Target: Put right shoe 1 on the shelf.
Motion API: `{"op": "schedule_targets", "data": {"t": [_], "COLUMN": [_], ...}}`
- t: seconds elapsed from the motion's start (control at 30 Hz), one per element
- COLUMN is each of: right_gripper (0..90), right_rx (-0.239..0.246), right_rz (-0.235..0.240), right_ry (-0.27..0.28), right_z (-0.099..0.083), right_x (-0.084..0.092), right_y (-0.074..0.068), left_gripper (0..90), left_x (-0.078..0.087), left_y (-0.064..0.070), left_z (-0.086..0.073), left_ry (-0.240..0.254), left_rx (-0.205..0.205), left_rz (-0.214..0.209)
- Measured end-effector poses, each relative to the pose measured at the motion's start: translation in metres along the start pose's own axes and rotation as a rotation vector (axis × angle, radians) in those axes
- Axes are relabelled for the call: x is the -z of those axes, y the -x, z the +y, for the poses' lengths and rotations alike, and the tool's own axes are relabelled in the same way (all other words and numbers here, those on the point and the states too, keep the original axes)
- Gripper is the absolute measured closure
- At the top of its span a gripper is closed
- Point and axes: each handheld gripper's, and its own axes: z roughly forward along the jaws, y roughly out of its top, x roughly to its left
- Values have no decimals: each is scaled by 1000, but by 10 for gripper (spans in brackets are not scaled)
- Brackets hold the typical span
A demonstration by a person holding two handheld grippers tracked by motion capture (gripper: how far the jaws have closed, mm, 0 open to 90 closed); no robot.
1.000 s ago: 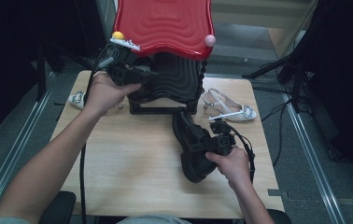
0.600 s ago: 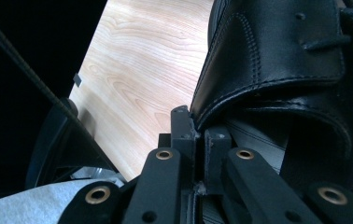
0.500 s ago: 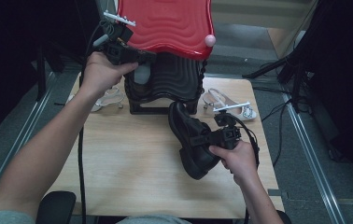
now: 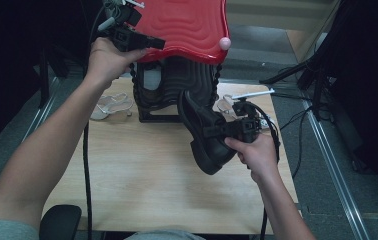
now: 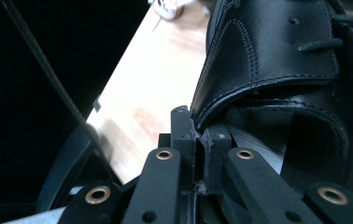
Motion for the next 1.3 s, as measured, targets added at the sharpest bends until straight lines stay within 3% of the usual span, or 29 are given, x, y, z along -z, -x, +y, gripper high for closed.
{"op": "schedule_targets", "data": {"t": [0.3, 0.57, 0.73, 0.97, 1.2, 1.3], "right_gripper": [878, 879, 878, 878, 877, 877], "right_rx": [36, 53, 61, 71, 132, 148], "right_rz": [-54, -116, -165, -233, -322, -328], "right_ry": [72, 120, 148, 189, 223, 220], "right_z": [43, 67, 76, 81, 80, 77], "right_x": [-15, -25, -30, -39, -58, -69], "right_y": [-2, -7, -8, -6, -10, -10], "left_gripper": [900, 900, 900, 900, 900, 900], "left_x": [-6, -13, -18, -18, -18, -17], "left_y": [-9, -12, -9, -17, -18, -18], "left_z": [-1, -1, 1, -2, -4, -4], "left_ry": [27, 29, 19, 3, 1, 1], "left_rx": [8, 15, -7, 15, 5, -5], "left_rz": [20, 24, 22, 20, 24, 23]}}
